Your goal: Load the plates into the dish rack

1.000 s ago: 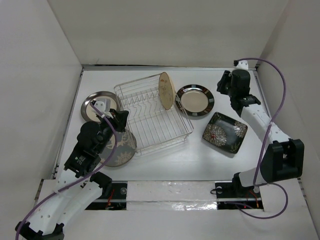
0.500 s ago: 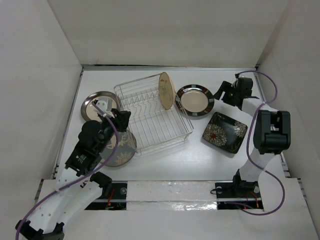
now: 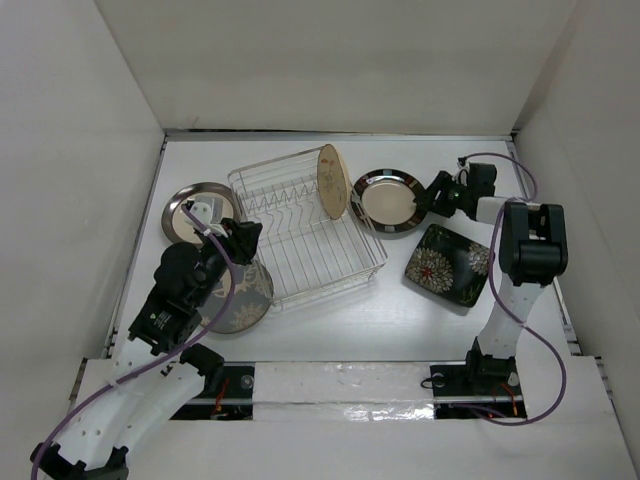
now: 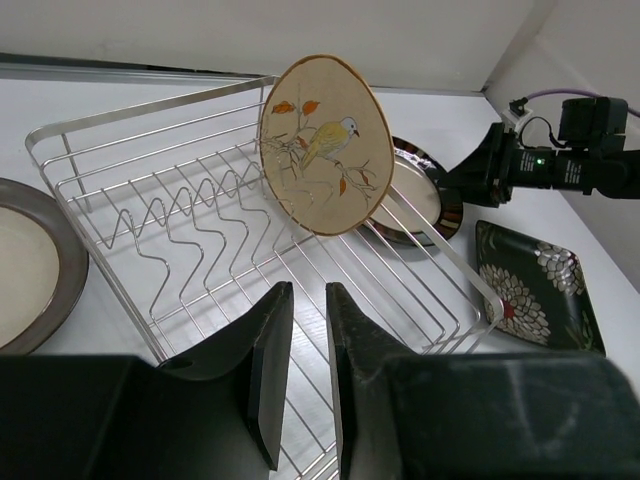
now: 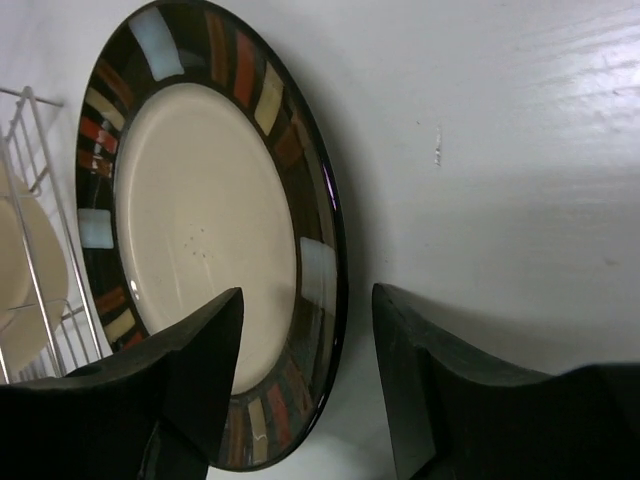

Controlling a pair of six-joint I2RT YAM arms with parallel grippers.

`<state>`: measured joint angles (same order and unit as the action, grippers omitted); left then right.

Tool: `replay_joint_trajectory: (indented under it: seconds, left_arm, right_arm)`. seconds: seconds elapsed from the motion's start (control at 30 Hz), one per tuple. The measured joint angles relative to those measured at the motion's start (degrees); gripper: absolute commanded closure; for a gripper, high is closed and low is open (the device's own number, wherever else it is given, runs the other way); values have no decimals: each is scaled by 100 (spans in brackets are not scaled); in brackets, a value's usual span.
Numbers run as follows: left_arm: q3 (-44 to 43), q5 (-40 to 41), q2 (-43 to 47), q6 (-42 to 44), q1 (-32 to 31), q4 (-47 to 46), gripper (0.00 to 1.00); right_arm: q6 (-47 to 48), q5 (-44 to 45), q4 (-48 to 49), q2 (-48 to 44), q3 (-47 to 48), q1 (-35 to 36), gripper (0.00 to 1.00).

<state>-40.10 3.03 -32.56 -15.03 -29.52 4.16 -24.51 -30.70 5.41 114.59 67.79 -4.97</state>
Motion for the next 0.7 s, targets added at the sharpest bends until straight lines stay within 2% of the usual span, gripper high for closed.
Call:
replay_joint_trajectory:
  seconds: [0.1, 0.17, 0.2, 0.27, 0.3, 0.33, 0.5, 0.7]
  left_arm:
    - [0, 2, 15, 0, 0, -2, 82]
    - [0, 0, 15, 0, 0, 0, 81]
    - [0, 0, 15, 0, 0, 0, 81]
    - [0, 2, 15, 0, 0, -2, 81]
    - [0, 2, 15, 0, 0, -2, 81]
    - [0, 2, 15, 0, 0, -2, 81]
    - [0, 4, 7, 0, 0, -2, 80]
    - [0, 13, -15, 0, 0, -2, 80]
  right_arm:
    - [-175, -289, 256, 181, 44, -31, 49]
    - [-308, -420, 404, 267, 44, -33, 61]
    - [-374, -450, 479, 323, 44, -33, 72]
    - [-542, -595, 603, 472, 44, -55, 84]
    - [-704, -664, 664, 518, 44, -66, 94]
    - [-881, -713, 697, 538, 44, -76, 98]
    - [-1325, -890, 1043, 415, -63, -166, 100]
    - [-1563, -157, 1104, -595, -857, -286, 100]
